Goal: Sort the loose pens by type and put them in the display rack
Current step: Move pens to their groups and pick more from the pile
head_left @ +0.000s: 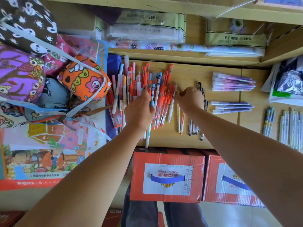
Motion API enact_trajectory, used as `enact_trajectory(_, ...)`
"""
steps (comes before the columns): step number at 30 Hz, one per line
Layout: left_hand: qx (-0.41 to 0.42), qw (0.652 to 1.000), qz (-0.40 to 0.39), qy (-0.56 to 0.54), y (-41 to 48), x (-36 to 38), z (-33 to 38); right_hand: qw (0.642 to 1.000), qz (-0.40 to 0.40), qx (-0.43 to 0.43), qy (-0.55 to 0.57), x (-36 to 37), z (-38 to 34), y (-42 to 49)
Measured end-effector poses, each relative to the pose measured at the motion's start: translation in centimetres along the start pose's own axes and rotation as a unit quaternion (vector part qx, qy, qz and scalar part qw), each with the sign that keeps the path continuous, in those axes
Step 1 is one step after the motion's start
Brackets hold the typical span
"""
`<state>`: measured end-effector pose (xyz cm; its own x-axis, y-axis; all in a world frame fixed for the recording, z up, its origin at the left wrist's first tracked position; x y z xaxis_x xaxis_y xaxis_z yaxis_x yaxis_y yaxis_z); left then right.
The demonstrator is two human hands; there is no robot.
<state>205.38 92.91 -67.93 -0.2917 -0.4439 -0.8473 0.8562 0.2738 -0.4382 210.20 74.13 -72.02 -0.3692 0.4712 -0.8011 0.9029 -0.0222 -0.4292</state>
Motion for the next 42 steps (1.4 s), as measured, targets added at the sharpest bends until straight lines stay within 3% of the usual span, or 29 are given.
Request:
enact_trajectory(6, -0.007, 1.0, 0.005, 0.011, 0.1, 0.0, -0.2, 0.994, 0.069, -0.037, 0.072, -1.6, -0.7, -0.8)
enact_trajectory(13, -0.012, 1.0, 0.001, 0.023, 0.2, 0.1, -0.3, 0.994, 0.051, -0.053, 0.086, -2.3, 0.5, -1.4)
enact_trajectory(21, 0.018, 1.0, 0.011, 0.006, -0.2, 0.4, 1.4, 0.983, -0.002, -0.035, 0.183, -1.3, 1.4, -1.7)
enact_trajectory(30, 0.048, 0.998, 0.005, 0.049, -0.3, 1.6, 1.6, 0.996, 0.04, -0.07, 0.033, 0.3, -0.9, -1.2)
enact_trajectory(35, 0.044, 0.998, -0.002, 0.042, -0.2, 1.7, 1.9, 0.999, -0.021, -0.029, 0.006, 0.9, -0.7, -0.8)
enact_trajectory(42, 0.05, 0.998, -0.013, 0.024, 0.0, 1.6, 2.2, 0.998, -0.047, -0.027, 0.026, 1.6, -0.4, -0.7)
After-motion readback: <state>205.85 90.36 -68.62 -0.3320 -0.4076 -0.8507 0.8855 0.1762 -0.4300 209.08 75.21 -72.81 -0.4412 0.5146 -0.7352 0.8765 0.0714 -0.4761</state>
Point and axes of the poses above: each hand's wrist, its own y-axis towards the middle knuckle, its own x-axis out of the palm, z = x × y, the point moved 7 cm from there along y, towards the middle knuckle, and after that the axes turned 15 degrees about -x, right-handed, at the moved point
